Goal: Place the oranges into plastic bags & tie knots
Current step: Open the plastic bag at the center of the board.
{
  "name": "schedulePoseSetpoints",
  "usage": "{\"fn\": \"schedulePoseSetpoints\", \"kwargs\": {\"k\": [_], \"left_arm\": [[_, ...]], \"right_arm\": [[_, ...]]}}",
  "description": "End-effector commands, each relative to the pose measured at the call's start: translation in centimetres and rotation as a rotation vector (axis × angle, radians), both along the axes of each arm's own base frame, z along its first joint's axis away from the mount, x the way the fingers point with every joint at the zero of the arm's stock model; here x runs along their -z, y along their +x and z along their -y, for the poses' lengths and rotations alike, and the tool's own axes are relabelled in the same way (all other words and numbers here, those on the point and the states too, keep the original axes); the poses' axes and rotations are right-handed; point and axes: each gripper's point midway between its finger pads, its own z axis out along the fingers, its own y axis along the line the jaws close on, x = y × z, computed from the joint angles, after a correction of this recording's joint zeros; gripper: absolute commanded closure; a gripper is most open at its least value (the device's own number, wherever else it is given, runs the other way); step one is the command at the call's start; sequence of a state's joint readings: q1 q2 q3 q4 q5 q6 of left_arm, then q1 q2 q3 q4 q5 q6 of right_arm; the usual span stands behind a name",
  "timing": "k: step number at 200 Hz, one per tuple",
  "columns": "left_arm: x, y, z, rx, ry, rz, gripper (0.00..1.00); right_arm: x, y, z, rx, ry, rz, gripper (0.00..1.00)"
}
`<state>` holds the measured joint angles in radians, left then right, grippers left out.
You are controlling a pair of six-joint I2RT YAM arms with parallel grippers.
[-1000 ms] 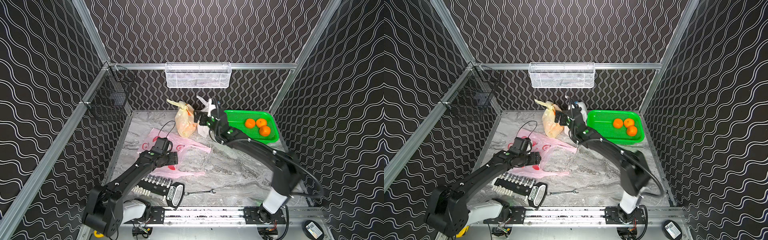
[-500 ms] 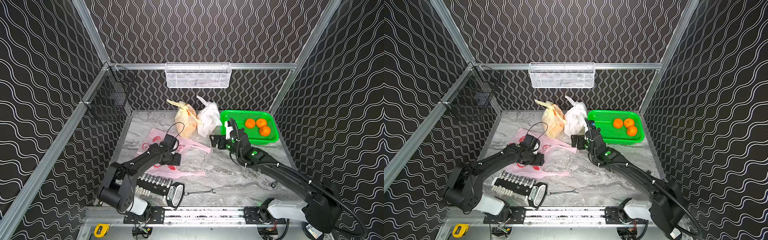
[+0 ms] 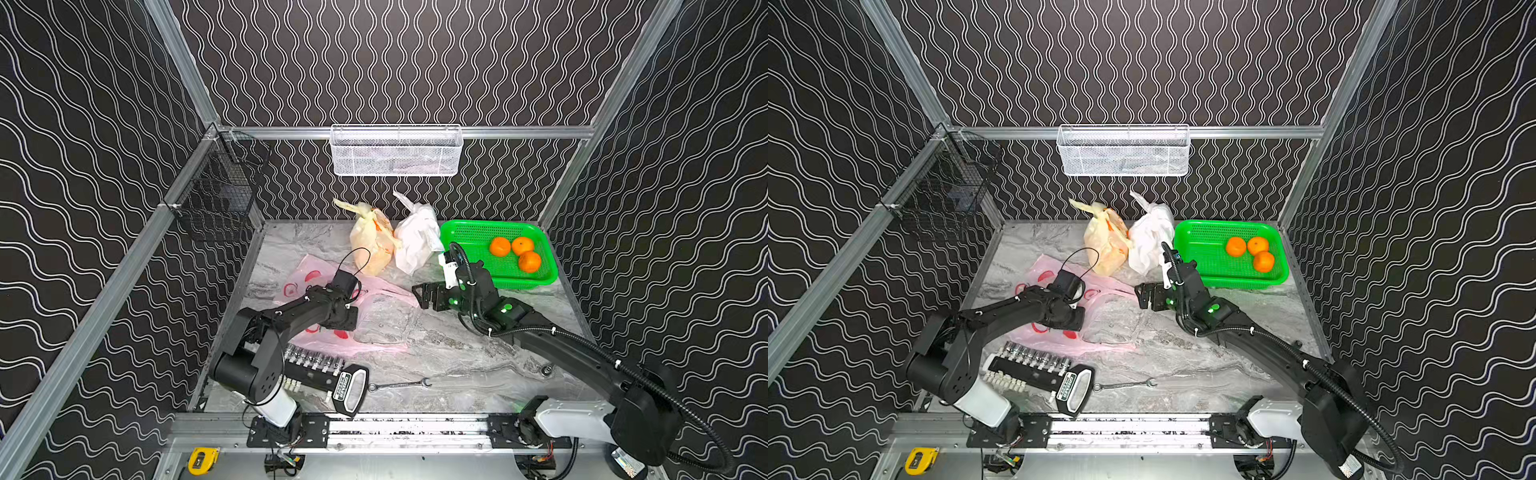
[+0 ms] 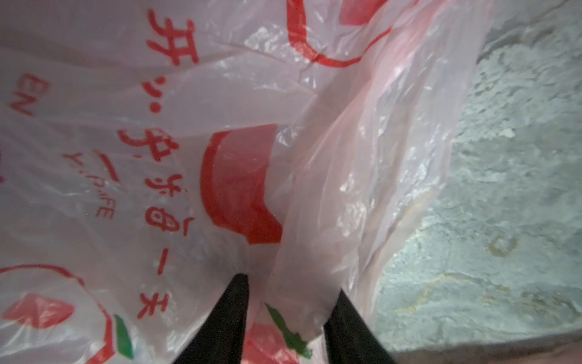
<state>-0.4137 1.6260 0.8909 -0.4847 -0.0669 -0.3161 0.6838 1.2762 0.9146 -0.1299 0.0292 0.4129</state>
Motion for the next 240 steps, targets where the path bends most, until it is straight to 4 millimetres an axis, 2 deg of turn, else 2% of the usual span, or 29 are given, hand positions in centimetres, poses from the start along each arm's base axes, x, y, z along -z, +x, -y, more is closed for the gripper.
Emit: {"fn": "schedulePoseSetpoints", "kwargs": {"k": [1, 18, 28, 44, 52, 57, 62, 67, 93, 116, 118, 121, 133, 153, 176, 198, 215, 240], "left_arm": [[0.3, 0.1, -0.2, -0.012, 0.009, 0.01, 0.67], [0.2, 0.0, -0.3, -0.016, 0.008, 0.014, 0.8], [-0.3, -0.1, -0.4, -0.02, 0.006, 0.021, 0.87], [-1.7, -0.3, -0.6, -0.025, 0.002, 0.041, 0.96], [-2.8, -0.3, -0.6, -0.028, -0.004, 0.057, 1.0], [-3.7, -0.4, -0.6, -0.027, -0.011, 0.071, 1.0], [-4.5, -0.5, -0.6, -0.028, -0.022, 0.082, 1.0], [-5.3, -0.5, -0.5, -0.028, -0.035, 0.095, 1.0], [-9.2, -0.8, 0.4, -0.033, -0.121, 0.139, 1.0], [-13.0, -0.9, 2.1, -0.037, -0.26, 0.188, 1.0], [-13.3, -0.9, 2.3, -0.037, -0.274, 0.192, 1.0], [-13.9, -0.9, 2.6, -0.04, -0.296, 0.202, 1.0], [-16.2, -0.9, 3.7, -0.047, -0.391, 0.227, 1.0], [-20.1, -0.9, 5.5, -0.054, -0.544, 0.258, 1.0], [-23.8, -0.7, 7.0, -0.051, -0.678, 0.297, 1.0], [-25.6, -0.4, 7.9, -0.032, -0.738, 0.315, 1.0], [-26.1, -0.2, 8.2, -0.025, -0.748, 0.331, 1.0], [-26.3, 0.4, 8.6, -0.026, -0.758, 0.34, 1.0]], "right_arm": [[0.2, 0.6, 1.7, 0.122, -0.016, -0.03, 0.0], [-0.5, 1.3, 3.2, 0.245, -0.014, -0.042, 0.0], [-1.2, 1.4, 3.5, 0.249, -0.028, -0.022, 0.0], [-1.7, 1.2, 3.6, 0.225, -0.034, 0.017, 0.0], [-1.5, 1.4, 4.5, 0.263, -0.06, 0.017, 0.0], [-1.4, 1.6, 5.5, 0.318, -0.07, 0.001, 0.0], [-0.3, 1.4, 6.9, 0.362, -0.116, -0.04, 0.0], [-1.3, 1.8, 7.5, 0.399, -0.109, -0.042, 0.0], [-1.3, 2.0, 12.1, 0.556, -0.112, -0.078, 0.01], [-1.0, 2.1, 15.6, 0.631, -0.016, -0.147, 0.03], [-0.1, 1.8, 15.8, 0.627, -0.019, -0.17, 0.03], [0.2, 1.7, 15.9, 0.623, -0.009, -0.183, 0.03], [0.7, 1.3, 15.2, 0.574, 0.055, -0.233, 0.04], [1.3, 0.2, 12.6, 0.467, 0.168, -0.324, 0.05], [1.5, -1.1, 8.5, 0.305, 0.396, -0.407, 0.07], [-1.0, -1.9, 5.2, 0.152, 0.685, -0.396, 0.07], [-2.8, -2.3, 4.7, 0.113, 0.814, -0.354, 0.07], [-4.3, -3.2, 4.0, 0.087, 0.86, -0.302, 0.08]]}}
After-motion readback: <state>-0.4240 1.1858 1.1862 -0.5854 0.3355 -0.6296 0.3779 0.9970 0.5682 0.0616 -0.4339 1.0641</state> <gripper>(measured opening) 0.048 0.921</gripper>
